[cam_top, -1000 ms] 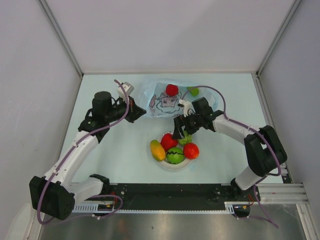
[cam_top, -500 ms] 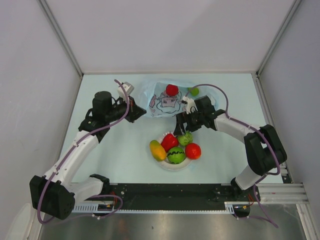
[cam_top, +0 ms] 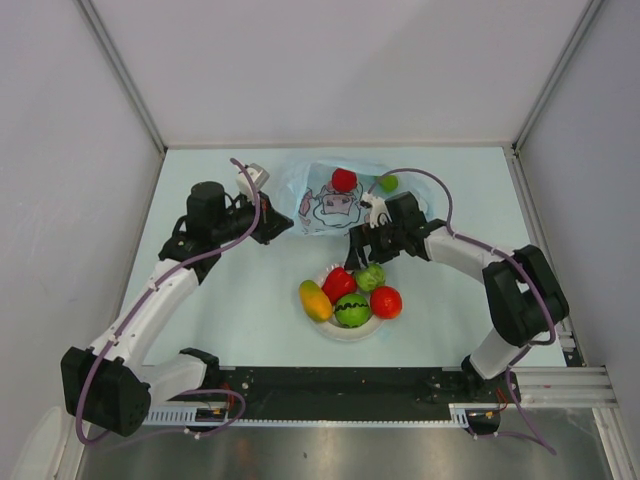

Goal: Take the fake fruits out of the plastic bag

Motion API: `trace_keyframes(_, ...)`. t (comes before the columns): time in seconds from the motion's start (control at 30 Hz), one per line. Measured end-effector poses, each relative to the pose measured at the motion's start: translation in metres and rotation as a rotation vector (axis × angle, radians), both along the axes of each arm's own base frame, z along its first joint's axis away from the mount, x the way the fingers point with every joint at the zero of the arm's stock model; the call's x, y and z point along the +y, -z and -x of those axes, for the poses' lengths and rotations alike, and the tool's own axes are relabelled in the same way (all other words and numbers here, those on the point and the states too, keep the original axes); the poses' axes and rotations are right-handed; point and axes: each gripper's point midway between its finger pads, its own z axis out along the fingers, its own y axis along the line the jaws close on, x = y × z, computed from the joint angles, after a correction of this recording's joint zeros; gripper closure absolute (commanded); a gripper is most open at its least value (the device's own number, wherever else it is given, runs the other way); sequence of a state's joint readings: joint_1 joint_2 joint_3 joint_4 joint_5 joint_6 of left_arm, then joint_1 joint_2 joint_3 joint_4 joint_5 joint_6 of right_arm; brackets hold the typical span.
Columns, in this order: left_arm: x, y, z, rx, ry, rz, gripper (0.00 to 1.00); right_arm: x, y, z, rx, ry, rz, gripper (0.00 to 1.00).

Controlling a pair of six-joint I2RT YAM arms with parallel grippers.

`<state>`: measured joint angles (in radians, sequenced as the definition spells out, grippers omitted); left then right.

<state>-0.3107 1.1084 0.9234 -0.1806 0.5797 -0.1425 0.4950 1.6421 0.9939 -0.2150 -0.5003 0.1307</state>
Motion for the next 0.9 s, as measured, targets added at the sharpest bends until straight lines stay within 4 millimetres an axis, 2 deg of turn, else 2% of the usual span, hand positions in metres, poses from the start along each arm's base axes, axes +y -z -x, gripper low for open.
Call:
trace_keyframes(0.27,0.0,0.0,0.0,0.0,0.0,0.0,1.0,0.006,-0.006,-0.015,-0.032,0.01,0.001,0.0)
trace_keyframes(0.5,0.0,0.0,0.0,0.0,0.0,0.0,1.0,0.008,-0.035,-0.037,-0.091,0.011,-0.039,0.0)
trace_keyframes(0.63,0.0,0.002,-0.001,0.006,0.0,-0.002,1.0,-0.009,-0.055,-0.036,-0.111,-0.009,-0.048,0.0)
trace_keyframes(0.73,-0.001,0.004,-0.002,0.013,0.0,-0.003,1.0,-0.029,-0.076,-0.024,-0.157,-0.045,-0.023,0.1)
trace_keyframes(0.83,-0.001,0.008,-0.003,0.029,-0.001,-0.002,1.0,-0.048,-0.094,-0.004,-0.214,-0.104,0.017,0.31)
trace_keyframes(0.87,-0.002,0.009,-0.003,0.035,-0.001,-0.003,1.0,-0.054,-0.099,0.003,-0.225,-0.125,0.029,0.52)
trace_keyframes(0.9,-0.002,0.011,-0.004,0.043,-0.002,-0.004,1.0,-0.061,-0.101,0.009,-0.231,-0.141,0.04,0.64)
